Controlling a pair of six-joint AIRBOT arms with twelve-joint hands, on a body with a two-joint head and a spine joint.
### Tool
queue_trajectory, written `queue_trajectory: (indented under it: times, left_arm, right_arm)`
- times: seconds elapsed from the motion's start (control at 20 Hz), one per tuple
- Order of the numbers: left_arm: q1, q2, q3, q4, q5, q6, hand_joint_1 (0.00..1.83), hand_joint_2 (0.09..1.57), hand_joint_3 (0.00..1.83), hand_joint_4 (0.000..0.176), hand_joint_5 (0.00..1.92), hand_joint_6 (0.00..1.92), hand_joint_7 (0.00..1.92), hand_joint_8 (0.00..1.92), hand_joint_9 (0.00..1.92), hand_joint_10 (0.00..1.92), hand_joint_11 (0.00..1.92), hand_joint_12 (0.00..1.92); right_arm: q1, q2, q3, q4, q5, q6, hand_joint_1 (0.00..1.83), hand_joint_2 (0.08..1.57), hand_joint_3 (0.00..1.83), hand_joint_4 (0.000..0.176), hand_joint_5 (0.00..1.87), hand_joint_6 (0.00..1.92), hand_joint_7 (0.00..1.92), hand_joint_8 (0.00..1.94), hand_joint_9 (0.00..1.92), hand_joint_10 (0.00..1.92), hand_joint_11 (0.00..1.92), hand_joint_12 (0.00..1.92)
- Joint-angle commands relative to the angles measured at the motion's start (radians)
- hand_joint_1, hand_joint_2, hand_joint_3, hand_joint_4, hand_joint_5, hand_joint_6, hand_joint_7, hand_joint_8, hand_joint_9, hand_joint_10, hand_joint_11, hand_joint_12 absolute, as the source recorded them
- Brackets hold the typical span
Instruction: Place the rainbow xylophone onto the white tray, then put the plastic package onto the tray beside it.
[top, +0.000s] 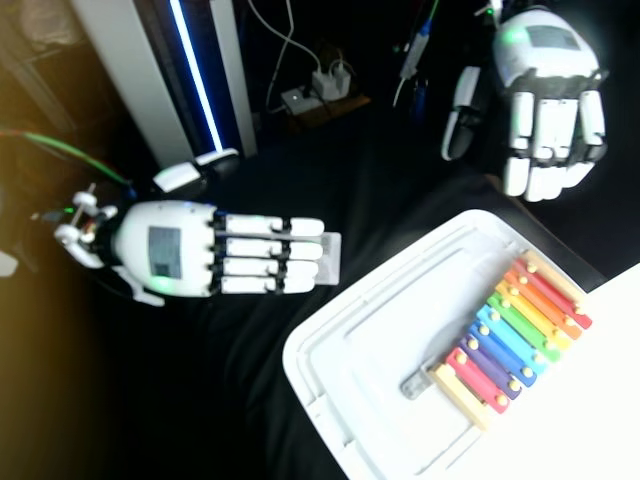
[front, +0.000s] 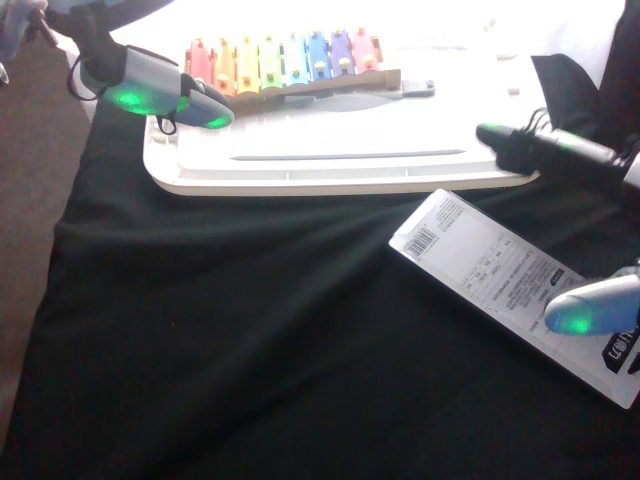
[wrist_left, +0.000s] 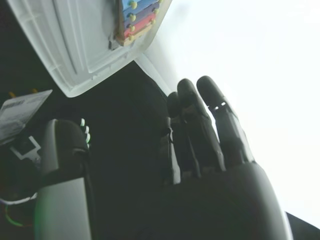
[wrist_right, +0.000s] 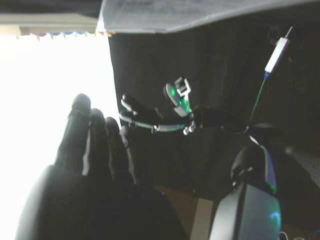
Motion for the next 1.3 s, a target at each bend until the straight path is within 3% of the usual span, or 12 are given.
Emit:
queue_trajectory:
  times: [0.0,0.1,0.25,0.35,0.45,0.65,0.75,0.9,1.05,1.1,1.2,1.25]
  left_arm:
    - [-0.015,0.011,-0.001,-0.007,-0.113,0.001,0.85,0.93,0.0,0.068,0.33,0.01,0.55,0.01,0.64,0.01,0.18,1.01]
    - [-0.015,0.016,-0.01,0.001,-0.119,0.001,0.85,0.95,0.0,0.049,0.32,0.0,0.55,0.0,0.64,0.0,0.26,0.86]
    - [-0.015,0.016,-0.015,0.007,-0.119,0.001,0.77,0.99,0.0,0.073,0.32,0.0,0.51,0.0,0.56,0.0,0.2,0.85]
    - [-0.015,0.017,-0.017,0.008,-0.12,0.001,0.77,1.0,0.0,0.083,0.31,0.0,0.51,0.01,0.53,0.01,0.16,0.89]
    - [-0.015,0.017,-0.018,0.008,-0.121,0.001,0.76,0.99,0.0,0.061,0.33,0.0,0.49,0.0,0.49,0.0,0.12,0.83]
    - [-0.013,0.017,-0.022,0.009,-0.123,0.001,0.73,1.01,0.0,0.067,0.31,0.0,0.49,0.0,0.47,0.0,0.12,0.78]
    - [-0.012,0.017,-0.024,0.01,-0.123,0.001,0.67,1.0,0.0,0.069,0.3,0.0,0.44,0.01,0.45,0.0,0.11,0.78]
    - [-0.012,0.017,-0.028,0.016,-0.122,0.001,0.68,1.0,0.0,0.058,0.31,0.01,0.46,0.01,0.44,0.0,0.1,0.79]
    - [-0.012,0.017,-0.03,0.018,-0.122,0.001,0.76,1.0,0.0,0.029,0.32,0.0,0.52,0.01,0.54,0.01,0.15,0.79]
    - [-0.012,0.017,-0.03,0.018,-0.12,0.001,0.73,1.01,0.0,0.038,0.31,0.0,0.51,0.0,0.54,0.01,0.15,0.79]
    - [-0.012,0.017,-0.031,0.018,-0.117,0.001,0.72,1.01,0.0,0.027,0.31,0.0,0.5,0.0,0.51,0.0,0.14,0.78]
    - [-0.011,0.017,-0.033,0.019,-0.118,0.001,0.74,1.01,0.0,0.02,0.32,0.0,0.51,0.0,0.53,0.01,0.15,0.77]
  right_arm:
    - [0.006,-0.009,0.004,0.022,0.098,0.011,0.47,0.69,0.0,0.0,0.0,0.0,0.05,0.0,0.08,0.0,0.02,0.45]
    - [0.006,-0.029,0.013,0.016,0.075,0.011,0.48,0.7,0.0,0.0,0.0,0.0,0.03,0.0,0.05,0.0,0.0,0.53]
    - [0.006,-0.049,0.02,0.006,0.052,0.011,0.45,0.68,0.0,0.031,0.0,0.0,0.04,0.0,0.05,0.0,0.0,0.57]
    - [0.006,-0.061,0.025,-0.003,0.034,0.011,0.42,0.67,0.0,0.017,0.0,0.0,0.05,0.0,0.07,0.01,0.0,0.67]
    - [0.006,-0.071,0.028,-0.008,0.017,0.011,0.45,0.68,0.0,0.034,0.0,0.0,0.05,0.0,0.08,0.0,0.0,0.88]
    - [0.006,-0.083,0.034,-0.026,-0.016,0.011,0.59,0.72,0.0,0.063,0.0,0.0,0.08,0.0,0.11,0.0,0.01,1.0]
    - [0.006,-0.086,0.041,-0.052,-0.052,0.011,0.77,0.73,0.0,0.088,0.0,0.0,0.07,0.0,0.11,0.0,0.04,1.01]
    - [0.007,-0.087,0.053,-0.101,-0.1,0.013,0.8,0.73,0.0,0.08,0.0,0.0,0.09,0.01,0.14,0.01,0.08,1.02]
    - [0.007,-0.088,0.07,-0.163,-0.133,0.057,0.88,0.76,0.0,0.106,0.01,0.0,0.09,0.0,0.14,0.0,0.09,0.96]
    - [0.008,-0.088,0.071,-0.172,-0.137,0.06,0.89,0.77,0.01,0.113,0.01,0.0,0.08,0.0,0.14,0.0,0.1,0.97]
    - [0.008,-0.087,0.073,-0.182,-0.144,0.063,0.92,0.8,0.0,0.107,0.02,0.0,0.11,0.0,0.17,0.01,0.13,0.95]
    - [0.008,-0.087,0.073,-0.182,-0.146,0.064,1.05,0.93,0.0,0.055,0.11,0.0,0.22,0.01,0.26,0.02,0.21,0.92]
